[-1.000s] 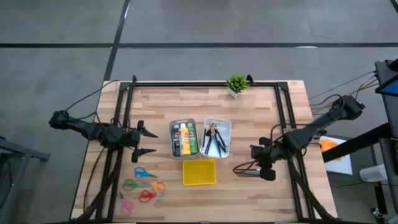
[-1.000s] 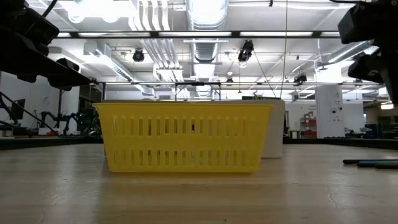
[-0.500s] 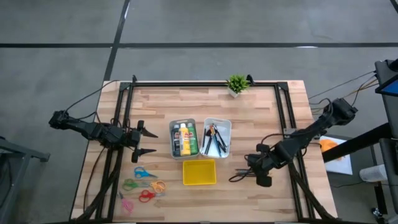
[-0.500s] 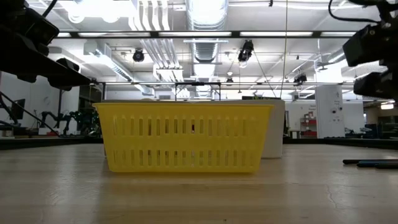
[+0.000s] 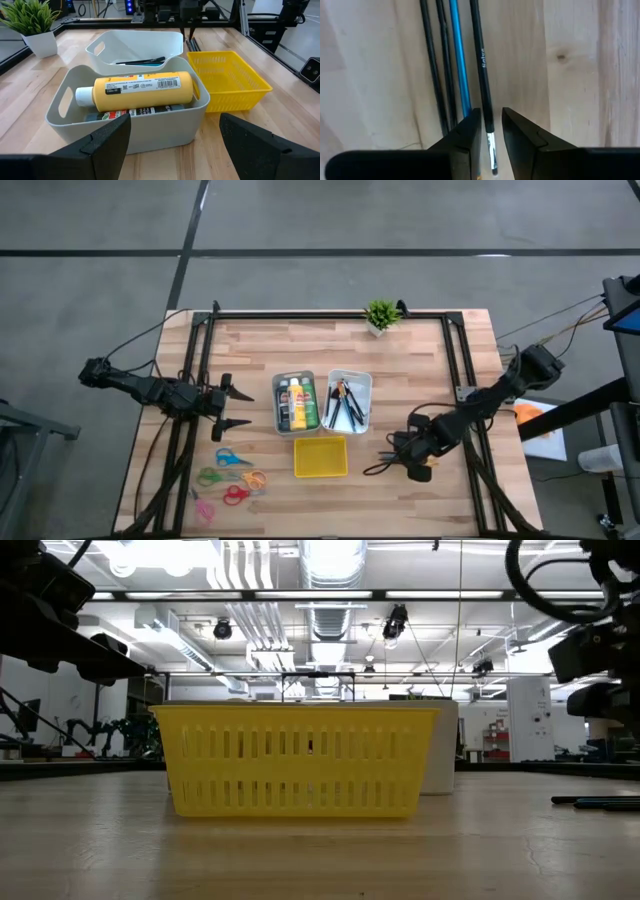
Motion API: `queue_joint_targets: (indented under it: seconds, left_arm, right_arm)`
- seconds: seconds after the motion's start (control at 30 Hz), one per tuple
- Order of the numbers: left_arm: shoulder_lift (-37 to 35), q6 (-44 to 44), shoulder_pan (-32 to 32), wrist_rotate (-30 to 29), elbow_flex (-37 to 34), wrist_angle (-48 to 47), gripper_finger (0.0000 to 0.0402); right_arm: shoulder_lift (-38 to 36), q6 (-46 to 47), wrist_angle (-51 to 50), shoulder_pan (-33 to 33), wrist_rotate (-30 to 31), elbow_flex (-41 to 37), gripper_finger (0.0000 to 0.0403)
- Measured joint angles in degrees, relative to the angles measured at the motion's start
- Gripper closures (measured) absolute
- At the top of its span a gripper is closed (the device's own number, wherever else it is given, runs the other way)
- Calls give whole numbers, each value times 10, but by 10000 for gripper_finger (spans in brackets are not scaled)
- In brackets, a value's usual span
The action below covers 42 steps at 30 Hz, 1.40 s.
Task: Pick & Place Paint Supplies
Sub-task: Put the silver paint brush into the white bin
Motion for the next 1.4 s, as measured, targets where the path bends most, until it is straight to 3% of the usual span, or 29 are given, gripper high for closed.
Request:
queue_joint_targets:
  seconds: [0.5,0.8,1.1,1.4]
  left_arm:
    - [0,0,0,0,0,0,96]
    - [0,0,0,0,0,0,96]
    - [0,0,0,0,0,0,96]
    - [0,0,0,0,0,0,96]
  right_arm:
    - [17,-10,2,0,12,-2,326]
    - [16,-15,1,0,15,-2,387]
    - [15,-15,1,0,15,-3,385]
    - [-56,7,-42,-5,58,-5,385]
